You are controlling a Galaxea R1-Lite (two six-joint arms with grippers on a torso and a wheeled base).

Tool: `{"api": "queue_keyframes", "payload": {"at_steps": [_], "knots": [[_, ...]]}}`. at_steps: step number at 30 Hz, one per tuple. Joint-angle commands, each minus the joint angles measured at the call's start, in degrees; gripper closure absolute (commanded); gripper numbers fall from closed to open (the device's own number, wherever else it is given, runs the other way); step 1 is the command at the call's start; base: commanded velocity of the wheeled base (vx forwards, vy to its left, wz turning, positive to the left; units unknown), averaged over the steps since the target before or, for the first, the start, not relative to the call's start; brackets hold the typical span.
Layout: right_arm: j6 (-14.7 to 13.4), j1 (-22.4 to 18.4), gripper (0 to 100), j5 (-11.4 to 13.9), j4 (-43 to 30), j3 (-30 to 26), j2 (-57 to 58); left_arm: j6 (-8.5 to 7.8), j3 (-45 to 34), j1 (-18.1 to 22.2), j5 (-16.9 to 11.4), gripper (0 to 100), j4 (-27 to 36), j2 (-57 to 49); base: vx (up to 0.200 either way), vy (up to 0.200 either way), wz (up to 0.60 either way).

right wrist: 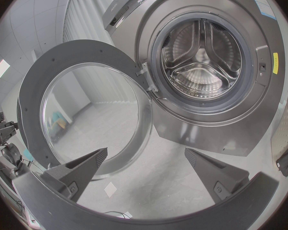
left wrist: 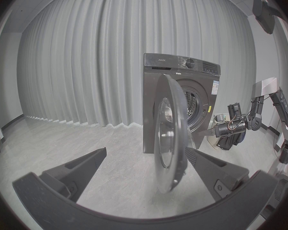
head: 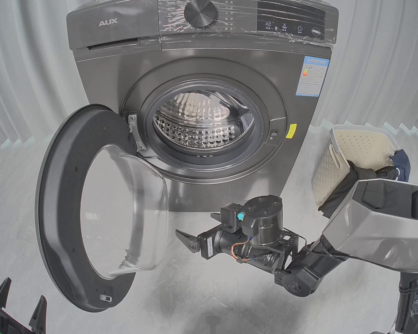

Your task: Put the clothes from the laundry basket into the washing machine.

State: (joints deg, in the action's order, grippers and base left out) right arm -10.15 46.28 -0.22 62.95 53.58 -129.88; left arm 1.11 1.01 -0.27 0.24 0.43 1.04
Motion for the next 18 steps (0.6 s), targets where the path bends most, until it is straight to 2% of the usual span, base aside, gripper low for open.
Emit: {"api": "queue_keyframes", "payload": {"at_steps": [1, 2, 9, 16, 18], "knots": [[0.05, -0.57, 0, 0.31, -4.5, 4.87, -0.64, 0.03, -0.84, 0.0, 0.02, 0, 0.01, -1.04, -0.2, 0.0, 0.0], [0.14, -0.48, 0, 0.48, -5.38, 6.01, -0.73, 0.03, -0.84, 0.0, 0.02, 0, 0.01, -1.04, -0.2, 0.0, 0.0], [-0.04, 0.75, 0, 0.31, -7.84, 15.42, -6.62, 0.03, -0.84, 0.0, 0.02, 0, 0.01, -1.04, 0.0, 0.0, 0.0], [-0.13, 2.42, 0, -2.15, -8.55, 23.15, -12.15, -0.05, -0.84, 0.0, 0.02, 0, 0.01, -1.04, 0.0, 0.0, 0.0], [-0.22, 3.56, 0, -2.77, -10.13, 26.93, -14.53, -0.05, -0.84, 0.0, 0.02, 0, 0.01, -1.04, 0.0, 0.0, 0.0]]}}
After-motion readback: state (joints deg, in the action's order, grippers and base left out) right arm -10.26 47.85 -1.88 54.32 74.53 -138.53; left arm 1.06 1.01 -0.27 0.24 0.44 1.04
